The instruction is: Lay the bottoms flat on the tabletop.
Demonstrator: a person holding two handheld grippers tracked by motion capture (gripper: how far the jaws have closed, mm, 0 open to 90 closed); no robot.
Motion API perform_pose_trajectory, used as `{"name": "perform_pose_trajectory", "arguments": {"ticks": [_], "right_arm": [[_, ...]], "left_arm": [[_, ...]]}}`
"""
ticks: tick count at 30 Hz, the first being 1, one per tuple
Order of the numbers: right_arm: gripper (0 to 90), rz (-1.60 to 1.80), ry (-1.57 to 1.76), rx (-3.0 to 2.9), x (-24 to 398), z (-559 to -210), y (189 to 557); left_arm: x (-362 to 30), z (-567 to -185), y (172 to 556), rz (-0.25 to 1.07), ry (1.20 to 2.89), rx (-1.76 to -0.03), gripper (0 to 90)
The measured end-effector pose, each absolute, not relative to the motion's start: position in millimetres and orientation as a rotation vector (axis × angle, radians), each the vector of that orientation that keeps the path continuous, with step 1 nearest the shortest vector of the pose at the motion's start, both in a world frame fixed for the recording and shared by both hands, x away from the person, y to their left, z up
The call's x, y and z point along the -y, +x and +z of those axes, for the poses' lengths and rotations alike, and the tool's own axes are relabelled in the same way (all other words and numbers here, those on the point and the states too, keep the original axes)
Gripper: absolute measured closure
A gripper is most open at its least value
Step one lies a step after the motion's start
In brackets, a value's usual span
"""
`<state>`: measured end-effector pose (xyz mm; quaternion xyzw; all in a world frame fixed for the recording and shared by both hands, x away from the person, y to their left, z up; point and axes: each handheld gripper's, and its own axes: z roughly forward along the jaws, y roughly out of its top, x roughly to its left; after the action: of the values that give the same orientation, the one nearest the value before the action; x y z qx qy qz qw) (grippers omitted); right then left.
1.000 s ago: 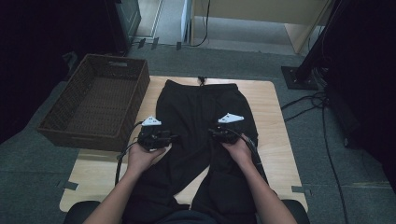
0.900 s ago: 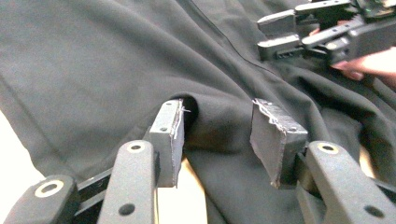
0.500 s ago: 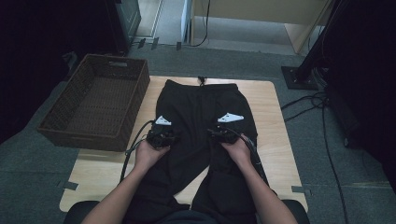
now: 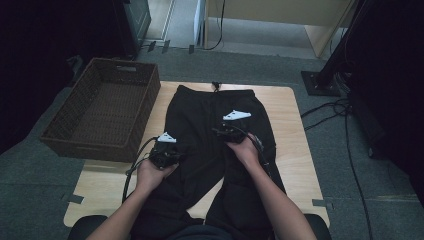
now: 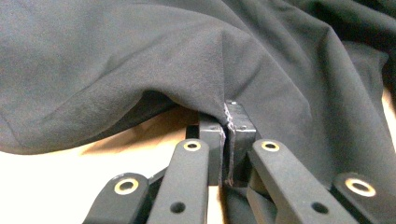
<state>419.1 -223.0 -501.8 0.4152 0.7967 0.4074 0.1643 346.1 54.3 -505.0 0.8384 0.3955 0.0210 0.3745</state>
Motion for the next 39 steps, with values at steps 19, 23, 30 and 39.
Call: {"name": "perform_pose_trajectory", "arguments": {"ticks": [19,23,30,39], "right_arm": [[43.8,1.177,1.184,-2.339,129.3,-501.0,483.8],[40.7,1.144,1.145,-2.352,113.1,-498.9,495.5],[40.2,1.241,1.177,-2.369,93.3,-499.1,514.9],[35.2,1.128,1.069,-2.372,68.8,-514.2,514.4]], "left_arm": [[-61.1,-510.9,346.1,0.026,2.094,-1.051,86.4],[-61.4,-510.8,345.2,0.02,2.087,-1.061,86.2],[-62.3,-513.1,345.9,0.007,2.063,-1.081,82.5],[-59.3,-513.2,348.9,-0.008,2.015,-1.095,67.2]]}}
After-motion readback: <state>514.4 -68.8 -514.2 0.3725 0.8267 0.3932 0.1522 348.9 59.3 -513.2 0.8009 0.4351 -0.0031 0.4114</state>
